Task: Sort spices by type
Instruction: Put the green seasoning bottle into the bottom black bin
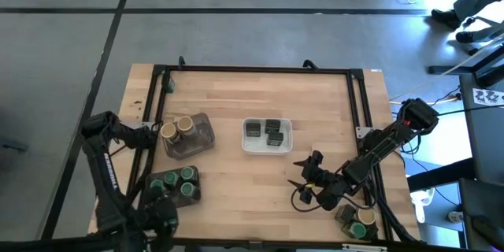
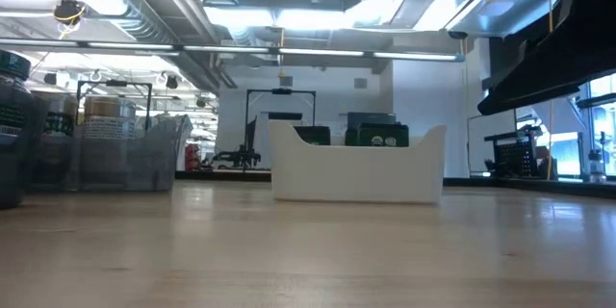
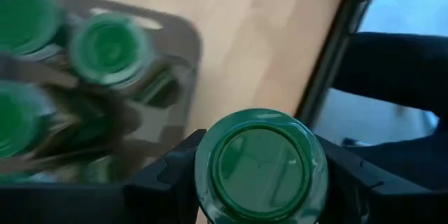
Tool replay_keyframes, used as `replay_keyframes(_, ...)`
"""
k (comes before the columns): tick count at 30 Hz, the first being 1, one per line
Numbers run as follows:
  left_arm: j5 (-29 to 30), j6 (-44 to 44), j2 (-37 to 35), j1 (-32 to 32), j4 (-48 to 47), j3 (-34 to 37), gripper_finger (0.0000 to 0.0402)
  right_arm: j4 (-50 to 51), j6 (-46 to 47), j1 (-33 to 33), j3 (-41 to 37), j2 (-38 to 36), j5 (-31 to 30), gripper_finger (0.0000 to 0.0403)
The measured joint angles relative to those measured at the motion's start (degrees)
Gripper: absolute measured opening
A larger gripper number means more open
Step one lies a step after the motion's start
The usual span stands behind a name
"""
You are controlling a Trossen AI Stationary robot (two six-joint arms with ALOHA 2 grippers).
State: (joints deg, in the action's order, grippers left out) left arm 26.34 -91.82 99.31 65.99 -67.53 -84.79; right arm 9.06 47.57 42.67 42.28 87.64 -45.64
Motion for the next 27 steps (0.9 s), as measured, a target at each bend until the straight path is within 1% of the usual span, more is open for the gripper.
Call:
replay_keyframes(4,1.1,-1.1,-2.6,1.1,-3.7,0.0,0.0199,0.0,0.0,-1.0,0.0,0.0,0.3,0.0321)
replay_keyframes(6,3.3,-1.0,-3.7,1.7,-4.9,0.0,0.02,-0.1,0.1,-1.9,0.0,0.0,0.9,0.0321)
replay_keyframes(10,6.0,-1.4,-4.3,3.3,-10.8,0.0,0.0196,-0.2,0.1,-3.7,0.0,0.0,3.4,0.0321)
replay_keyframes(12,7.5,-1.5,-4.0,4.0,-11.9,0.3,0.0195,-0.2,0.1,-4.5,0.0,0.0,4.1,0.0321)
replay_keyframes(16,9.3,-0.4,-3.9,4.9,-9.5,3.9,0.0202,-0.2,-1.2,-5.3,0.0,0.0,4.4,0.0321)
replay_keyframes(20,9.0,-2.7,-3.8,6.0,-7.9,9.2,0.0202,-0.2,-1.9,-6.0,0.0,0.0,4.7,0.0321)
replay_keyframes(24,8.3,-3.2,-3.8,6.9,-3.3,14.0,0.0197,0.0,-2.1,-6.0,0.0,0.0,4.3,0.0321)
replay_keyframes(27,7.8,-2.1,-3.7,7.2,0.4,17.2,0.0201,-0.1,-3.0,-6.0,0.0,0.0,4.3,0.0321)
